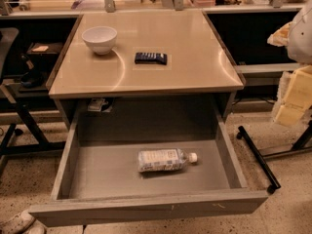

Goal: Pick blue plastic bottle from top drawer and place on counter

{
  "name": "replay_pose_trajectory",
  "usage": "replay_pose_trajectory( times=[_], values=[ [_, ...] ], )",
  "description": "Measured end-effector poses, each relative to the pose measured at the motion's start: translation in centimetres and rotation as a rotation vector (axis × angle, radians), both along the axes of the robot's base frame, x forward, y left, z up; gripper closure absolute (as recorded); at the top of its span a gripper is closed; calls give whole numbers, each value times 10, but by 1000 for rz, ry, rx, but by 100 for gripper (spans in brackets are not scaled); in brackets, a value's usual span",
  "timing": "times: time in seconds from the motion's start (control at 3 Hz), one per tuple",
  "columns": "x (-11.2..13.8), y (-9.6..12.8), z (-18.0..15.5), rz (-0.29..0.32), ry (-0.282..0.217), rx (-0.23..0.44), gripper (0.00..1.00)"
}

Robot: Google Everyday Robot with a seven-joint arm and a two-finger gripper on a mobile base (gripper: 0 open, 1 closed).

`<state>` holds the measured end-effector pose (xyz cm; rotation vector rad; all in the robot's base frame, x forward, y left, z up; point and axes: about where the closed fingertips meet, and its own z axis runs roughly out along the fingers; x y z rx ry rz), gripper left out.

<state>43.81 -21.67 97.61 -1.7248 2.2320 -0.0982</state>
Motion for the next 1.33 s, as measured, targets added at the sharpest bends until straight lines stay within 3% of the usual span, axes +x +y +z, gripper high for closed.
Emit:
replay_pose_trajectory(
  times=[0.67, 1.33],
  values=[
    [2, 7, -11, 4, 7, 8, 0],
    [28, 67, -106, 47, 103, 40, 0]
  ],
)
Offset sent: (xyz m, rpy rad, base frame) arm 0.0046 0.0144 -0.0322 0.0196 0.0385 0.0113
